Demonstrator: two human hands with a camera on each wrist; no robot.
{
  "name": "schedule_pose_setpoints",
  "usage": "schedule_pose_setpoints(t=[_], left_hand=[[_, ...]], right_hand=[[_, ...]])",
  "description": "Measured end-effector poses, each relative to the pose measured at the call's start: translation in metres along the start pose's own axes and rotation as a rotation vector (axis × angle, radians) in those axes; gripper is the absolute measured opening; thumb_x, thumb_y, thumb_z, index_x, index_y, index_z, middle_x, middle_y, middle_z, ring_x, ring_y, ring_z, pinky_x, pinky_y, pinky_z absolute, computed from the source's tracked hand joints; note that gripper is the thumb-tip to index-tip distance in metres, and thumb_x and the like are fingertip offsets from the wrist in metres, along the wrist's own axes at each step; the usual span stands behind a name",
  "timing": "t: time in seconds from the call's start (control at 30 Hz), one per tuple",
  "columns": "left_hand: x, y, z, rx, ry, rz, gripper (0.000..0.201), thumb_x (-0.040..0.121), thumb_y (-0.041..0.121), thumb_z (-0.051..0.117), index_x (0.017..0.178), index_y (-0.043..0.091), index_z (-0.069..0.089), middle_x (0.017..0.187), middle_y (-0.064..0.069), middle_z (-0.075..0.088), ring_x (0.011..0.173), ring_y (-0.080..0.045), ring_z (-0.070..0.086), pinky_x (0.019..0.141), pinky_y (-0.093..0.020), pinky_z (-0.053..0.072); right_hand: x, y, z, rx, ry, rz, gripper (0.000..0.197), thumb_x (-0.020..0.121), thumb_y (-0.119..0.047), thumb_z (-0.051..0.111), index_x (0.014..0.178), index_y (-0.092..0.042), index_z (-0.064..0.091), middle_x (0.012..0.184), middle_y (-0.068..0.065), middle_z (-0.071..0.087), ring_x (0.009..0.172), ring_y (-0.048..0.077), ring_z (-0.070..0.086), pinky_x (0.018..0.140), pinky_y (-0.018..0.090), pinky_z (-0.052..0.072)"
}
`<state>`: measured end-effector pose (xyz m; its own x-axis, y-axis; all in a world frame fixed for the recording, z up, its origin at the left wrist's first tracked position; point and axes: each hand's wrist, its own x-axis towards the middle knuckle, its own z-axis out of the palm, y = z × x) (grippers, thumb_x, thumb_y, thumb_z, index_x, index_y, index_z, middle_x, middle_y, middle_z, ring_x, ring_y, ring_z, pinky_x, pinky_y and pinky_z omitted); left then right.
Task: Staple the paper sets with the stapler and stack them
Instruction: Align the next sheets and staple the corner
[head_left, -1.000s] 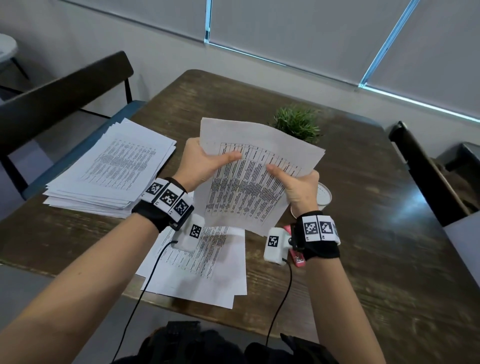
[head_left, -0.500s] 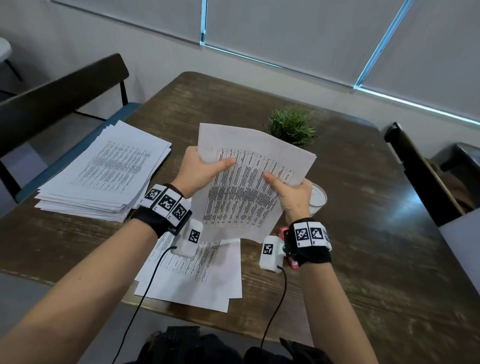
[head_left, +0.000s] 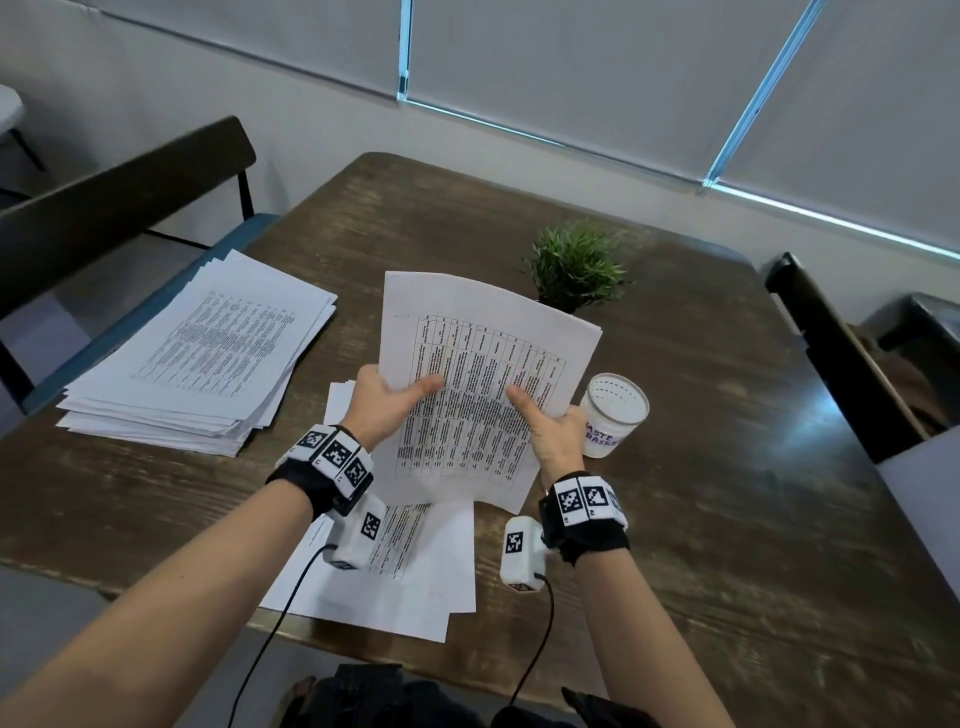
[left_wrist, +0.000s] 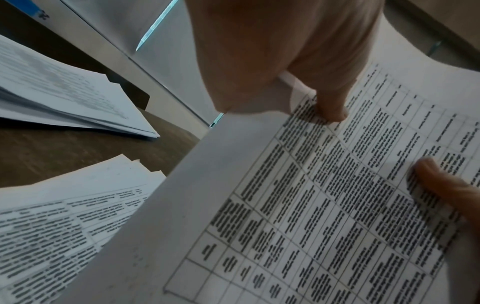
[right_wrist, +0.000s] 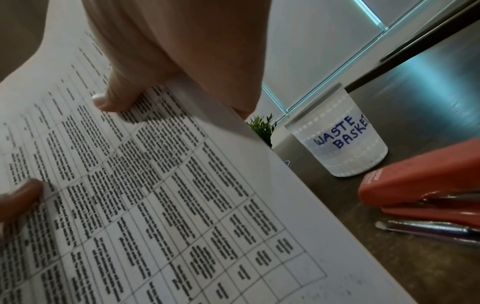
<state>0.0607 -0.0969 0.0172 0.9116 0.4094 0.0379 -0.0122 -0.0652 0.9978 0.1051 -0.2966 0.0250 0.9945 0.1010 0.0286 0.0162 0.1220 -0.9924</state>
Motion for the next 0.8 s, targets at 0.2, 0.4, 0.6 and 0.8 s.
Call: schedule_pose_setpoints(t=[0.2,0.4,0.6,0.8], left_hand=[[0.007,0.024,0.011,0.013,0.105,0.077,0.016,0.08,0.02,0.077,0.075,0.017,0.062,0.084,-0.013,0.065,0.076,-0.022,0.063,0.07,-0.04,0.055],[0.017,0.04,0.023,0.01,0.155,0.091,0.02,0.081,0.018,0.077,0.069,0.018,0.062,0.072,-0.004,0.064,0.061,-0.009,0.061,0.059,-0.027,0.053],[0.02,0.017,0.023,0.074,0.044,-0.054,0.025,0.085,0.029,0.073,0.102,0.012,0.069,0.086,0.007,0.068,0.079,-0.004,0.064,0.065,-0.019,0.051],[-0.003,-0.025,0.022,0.286,-0.017,-0.148,0.017,0.096,0.03,0.059,0.098,0.014,0.061,0.093,0.0,0.066,0.084,-0.017,0.061,0.074,-0.027,0.048]], right_hand=[[0.014,-0.007,-0.005,-0.142,-0.001,-0.126,0.008,0.094,-0.024,0.063,0.093,-0.032,0.063,0.092,-0.022,0.064,0.085,-0.012,0.062,0.082,0.014,0.05],[0.015,0.005,-0.012,-0.327,-0.01,-0.181,0.033,0.1,-0.027,0.05,0.125,-0.008,0.061,0.113,-0.01,0.062,0.104,-0.002,0.057,0.089,0.008,0.043],[0.011,0.009,-0.015,-0.322,0.162,-0.145,0.036,0.101,-0.025,0.049,0.128,-0.004,0.058,0.118,-0.003,0.061,0.113,0.01,0.055,0.094,0.019,0.04],[0.008,0.017,-0.027,-0.535,0.068,-0.023,0.033,0.101,-0.028,0.048,0.12,-0.005,0.064,0.106,0.003,0.065,0.097,0.011,0.056,0.08,0.019,0.04]])
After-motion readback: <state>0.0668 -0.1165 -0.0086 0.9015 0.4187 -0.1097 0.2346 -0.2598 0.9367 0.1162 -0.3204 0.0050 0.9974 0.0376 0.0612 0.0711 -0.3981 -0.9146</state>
